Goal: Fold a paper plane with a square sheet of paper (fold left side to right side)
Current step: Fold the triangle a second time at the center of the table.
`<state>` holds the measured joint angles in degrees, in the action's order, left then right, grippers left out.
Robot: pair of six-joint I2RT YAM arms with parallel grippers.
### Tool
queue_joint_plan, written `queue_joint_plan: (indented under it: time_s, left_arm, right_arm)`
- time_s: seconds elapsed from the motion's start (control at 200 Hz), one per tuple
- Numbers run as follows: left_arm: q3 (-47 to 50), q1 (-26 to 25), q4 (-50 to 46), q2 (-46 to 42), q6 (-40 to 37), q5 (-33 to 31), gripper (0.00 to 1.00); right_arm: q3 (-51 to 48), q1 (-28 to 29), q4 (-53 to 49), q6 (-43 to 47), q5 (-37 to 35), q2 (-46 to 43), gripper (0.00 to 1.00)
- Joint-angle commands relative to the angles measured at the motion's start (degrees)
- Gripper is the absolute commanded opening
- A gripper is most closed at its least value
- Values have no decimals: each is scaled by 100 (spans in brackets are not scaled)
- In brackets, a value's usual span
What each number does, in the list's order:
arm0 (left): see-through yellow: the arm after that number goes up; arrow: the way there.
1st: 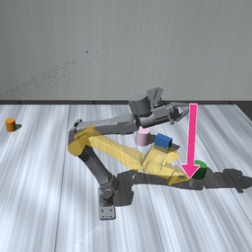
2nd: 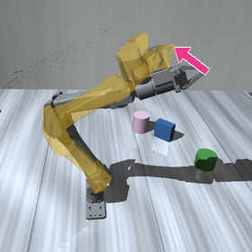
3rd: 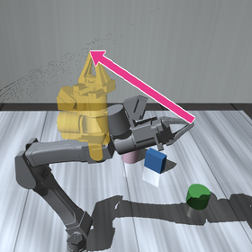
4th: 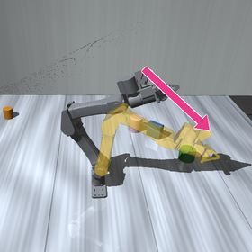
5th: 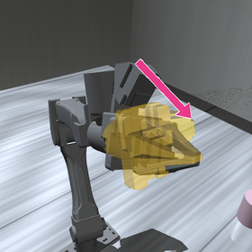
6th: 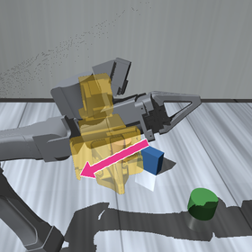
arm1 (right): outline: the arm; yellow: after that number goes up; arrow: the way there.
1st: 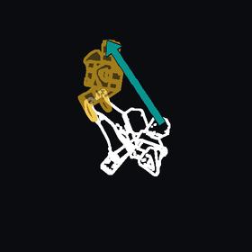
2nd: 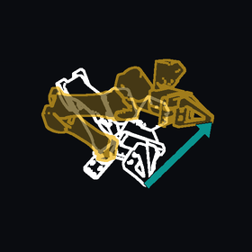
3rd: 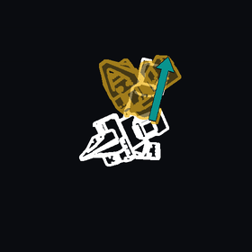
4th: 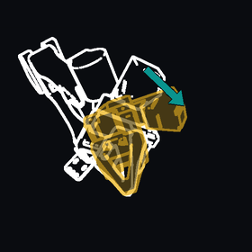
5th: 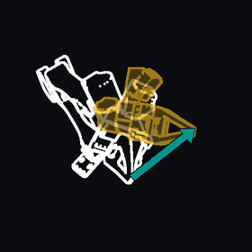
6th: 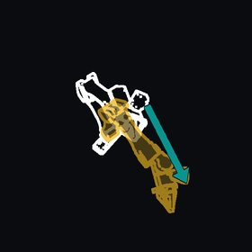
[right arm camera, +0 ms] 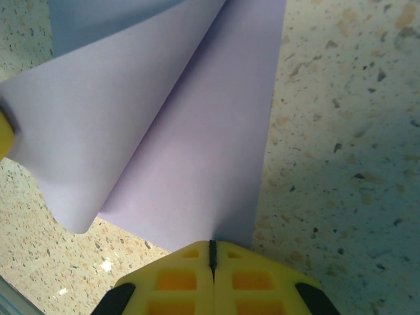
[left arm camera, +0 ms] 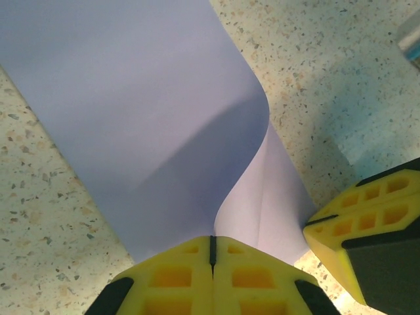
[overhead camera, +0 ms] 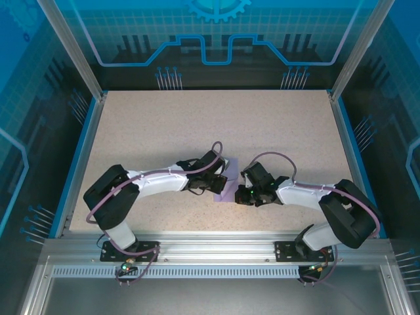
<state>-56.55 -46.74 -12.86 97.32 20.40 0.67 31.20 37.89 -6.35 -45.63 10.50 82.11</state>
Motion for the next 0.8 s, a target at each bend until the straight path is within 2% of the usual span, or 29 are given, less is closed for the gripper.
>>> queue_joint_plan:
  time_s: [0.0, 0.795]
  left_arm:
    - [-192, 77, -128, 162, -190, -118, 5]
    - [-402, 218, -208, 626, -394, -346, 5]
  right_arm:
    - [-52, 136, -406, 45, -88, 118, 4]
    - [-43, 177, -641, 102, -162, 113, 4]
